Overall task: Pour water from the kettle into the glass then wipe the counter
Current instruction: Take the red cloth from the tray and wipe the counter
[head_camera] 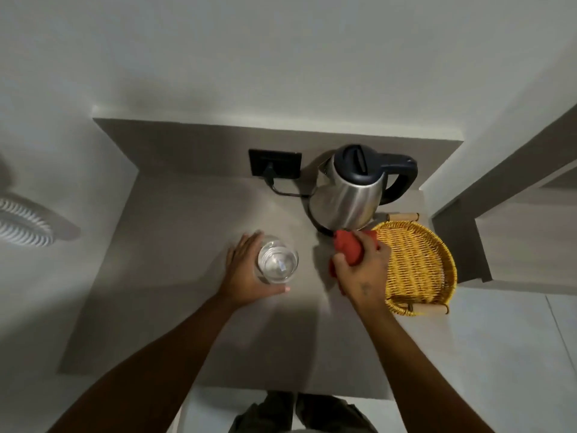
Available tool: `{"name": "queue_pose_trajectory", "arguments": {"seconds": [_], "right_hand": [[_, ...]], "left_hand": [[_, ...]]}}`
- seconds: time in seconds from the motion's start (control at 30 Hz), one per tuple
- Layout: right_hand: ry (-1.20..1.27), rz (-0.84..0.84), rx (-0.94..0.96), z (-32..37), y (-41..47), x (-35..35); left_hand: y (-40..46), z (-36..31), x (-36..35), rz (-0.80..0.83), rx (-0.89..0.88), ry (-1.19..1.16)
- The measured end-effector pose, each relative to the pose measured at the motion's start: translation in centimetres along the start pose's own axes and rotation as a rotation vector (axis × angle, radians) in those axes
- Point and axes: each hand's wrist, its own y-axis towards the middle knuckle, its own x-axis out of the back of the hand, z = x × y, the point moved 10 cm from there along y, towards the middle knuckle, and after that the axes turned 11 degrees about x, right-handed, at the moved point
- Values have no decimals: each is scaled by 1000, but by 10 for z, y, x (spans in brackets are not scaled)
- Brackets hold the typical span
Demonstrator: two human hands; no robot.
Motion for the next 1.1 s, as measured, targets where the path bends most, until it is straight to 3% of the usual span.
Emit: {"name": "queue_pose_trajectory", "arguments": {"seconds": [0.13,0.27,0.43,0.6,0.67,0.77,0.87,1.0,1.1], "right_hand": [[-134,207,0,15,-32,-65],[-417,215,79,12,-39,-81],[-390,305,233,69,-17,-143],[-292,539,566,104,-107,-169],[-309,532,540,69,-121,-139],[-422,414,391,30,-61,-109],[-449,315,300,56,3,-132],[-398,455,494,120,-53,-189],[-300,539,623,109,-131,-174]], "left_hand": [[3,-15,1,-7,-15,-82],[-1,-6,25,-102,-20,-112],[-5,12,96,-245,29,-61],[-9,24,143,-328,64,-120],[-10,25,146,-324,64,-109],[-24,28,141,-302,99,-103],[-42,32,135,-311,151,-132],[-48,35,137,-315,175,-84],[-46,39,141,-335,147,-120]]}}
